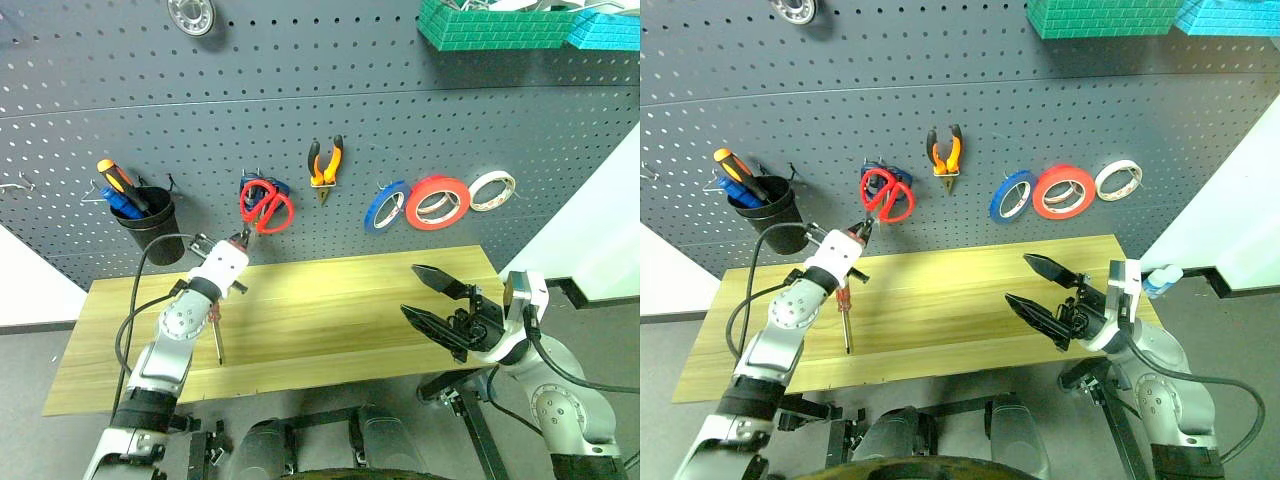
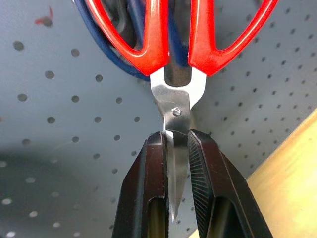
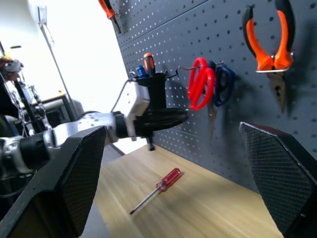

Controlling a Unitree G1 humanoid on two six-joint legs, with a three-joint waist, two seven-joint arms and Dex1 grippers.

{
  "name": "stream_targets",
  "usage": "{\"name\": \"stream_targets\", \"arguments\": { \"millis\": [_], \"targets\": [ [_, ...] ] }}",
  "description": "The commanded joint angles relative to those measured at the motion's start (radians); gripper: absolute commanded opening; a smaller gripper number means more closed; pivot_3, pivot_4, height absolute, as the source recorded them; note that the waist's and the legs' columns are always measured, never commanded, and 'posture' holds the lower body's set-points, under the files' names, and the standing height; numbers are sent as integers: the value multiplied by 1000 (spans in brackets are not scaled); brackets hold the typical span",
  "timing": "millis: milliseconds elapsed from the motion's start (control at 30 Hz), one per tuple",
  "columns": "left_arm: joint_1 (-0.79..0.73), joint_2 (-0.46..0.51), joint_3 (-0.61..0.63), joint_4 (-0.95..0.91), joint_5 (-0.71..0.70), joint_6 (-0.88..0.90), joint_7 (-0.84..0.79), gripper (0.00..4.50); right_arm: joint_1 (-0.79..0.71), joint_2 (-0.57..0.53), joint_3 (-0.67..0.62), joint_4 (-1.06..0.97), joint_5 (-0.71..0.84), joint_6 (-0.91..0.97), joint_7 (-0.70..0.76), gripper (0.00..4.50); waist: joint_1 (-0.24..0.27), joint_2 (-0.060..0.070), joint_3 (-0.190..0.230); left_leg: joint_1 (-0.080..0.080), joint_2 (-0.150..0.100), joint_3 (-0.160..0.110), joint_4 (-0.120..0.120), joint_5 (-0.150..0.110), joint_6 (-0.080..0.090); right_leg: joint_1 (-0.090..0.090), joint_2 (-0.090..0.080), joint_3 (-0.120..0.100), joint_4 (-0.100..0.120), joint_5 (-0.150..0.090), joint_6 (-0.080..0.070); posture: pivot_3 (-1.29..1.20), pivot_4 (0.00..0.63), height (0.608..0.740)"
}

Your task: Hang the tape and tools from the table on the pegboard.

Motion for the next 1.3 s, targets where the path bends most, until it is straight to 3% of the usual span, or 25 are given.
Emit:
{"name": "stream_targets", "arguments": {
  "millis": [33, 333, 733, 767, 1300],
  "targets": [
    [-51, -8, -5, 34, 0, -43, 16, 269, -8, 7, 0, -79, 22, -3, -25, 4500, 0, 0, 0, 0, 0, 0, 0, 0, 0, 0, 0, 0, 0, 0, 1, -214, 92, 736],
    [-55, -28, 1, 55, -35, -28, 1, 269, 2, 2, -4, -93, 17, -9, -41, 4500, 1, 0, 0, -1, 0, -1, 0, 0, 0, 0, -1, 1, 0, 0, -1, -220, 96, 736],
    [-26, -23, 15, 29, -63, -29, -10, 4330, -3, -9, -9, -98, 19, -3, -49, 4500, -1, 0, 1, -1, 0, -1, 0, 0, 0, -1, -2, 1, -1, -1, -1, -217, 83, 736],
    [-15, -23, 15, 22, -63, -30, -12, 4440, -6, -9, -9, -98, 19, -3, -50, 4500, -2, 0, 0, -1, 0, -1, 0, 0, 0, -1, -2, 1, -1, 0, -1, -217, 83, 736],
    [270, 16, 65, -215, -120, 92, -75, 4440, -57, -43, 32, -156, 13, 26, -72, 4500, -1, 0, 0, -3, 1, -1, -2, -3, -3, -3, -3, 1, -2, -1, -2, -207, 70, 736]
  ]
}}
